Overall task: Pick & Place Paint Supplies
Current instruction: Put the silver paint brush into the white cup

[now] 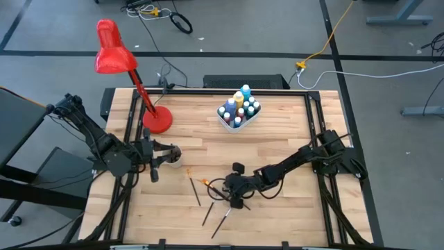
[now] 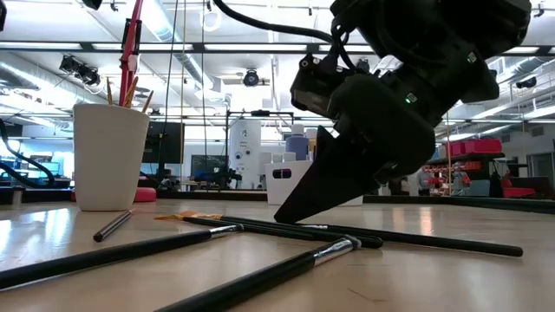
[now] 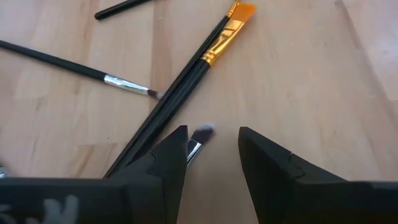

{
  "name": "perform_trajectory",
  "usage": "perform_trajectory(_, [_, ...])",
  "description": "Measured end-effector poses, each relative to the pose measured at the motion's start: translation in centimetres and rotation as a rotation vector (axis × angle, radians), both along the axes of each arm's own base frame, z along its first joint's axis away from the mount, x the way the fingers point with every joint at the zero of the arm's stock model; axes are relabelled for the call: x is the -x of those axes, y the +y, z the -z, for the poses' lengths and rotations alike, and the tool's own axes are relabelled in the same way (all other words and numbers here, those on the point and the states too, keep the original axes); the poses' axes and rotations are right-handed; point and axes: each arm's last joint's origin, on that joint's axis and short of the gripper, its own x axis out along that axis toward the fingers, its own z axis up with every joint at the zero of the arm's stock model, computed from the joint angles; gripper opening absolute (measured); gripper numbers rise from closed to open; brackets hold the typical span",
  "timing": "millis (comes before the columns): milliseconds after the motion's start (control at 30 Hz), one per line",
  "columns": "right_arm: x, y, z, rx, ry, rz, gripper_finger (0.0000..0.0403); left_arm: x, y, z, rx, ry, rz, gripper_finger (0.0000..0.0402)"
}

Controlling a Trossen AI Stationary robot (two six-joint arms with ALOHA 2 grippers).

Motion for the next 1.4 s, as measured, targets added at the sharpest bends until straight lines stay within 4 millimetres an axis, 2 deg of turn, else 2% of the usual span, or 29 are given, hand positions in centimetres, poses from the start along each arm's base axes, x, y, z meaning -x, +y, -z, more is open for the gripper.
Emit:
perform_trajectory(533, [-0.5, 0.4, -0.7, -0.075, -0.077, -0.013, 0.0139, 0.0, 0.0, 0.0, 0.005, -0.002, -0.001, 0.0111])
perform_trajectory(867, [-0.1, 0.4, 0.2, -0.08, -0.018, 0.016, 0.0139, 0.0, 0.0, 0.0, 0.006, -0.002, -0.001, 0.0111])
perform_trajectory(1033, [-0.5, 0.5, 1.3, -0.062, -0.026, 0.025, 0.0139, 0.0, 0.0, 0.0, 0.008, -0.002, -0.001, 0.0111])
perform_trajectory(1233, [-0.4, 0.6, 1.2, 0.064, -0.042, -0.08, 0.0137, 0.0, 0.0, 0.0, 0.008, -0.003, -0.001, 0.0111])
perform_trajectory(1400, [-0.2, 0.7, 1.3, 0.07, -0.021, -0.084, 0.0109, 0.0, 0.0, 0.0, 0.006, -0.002, 0.0, 0.0111])
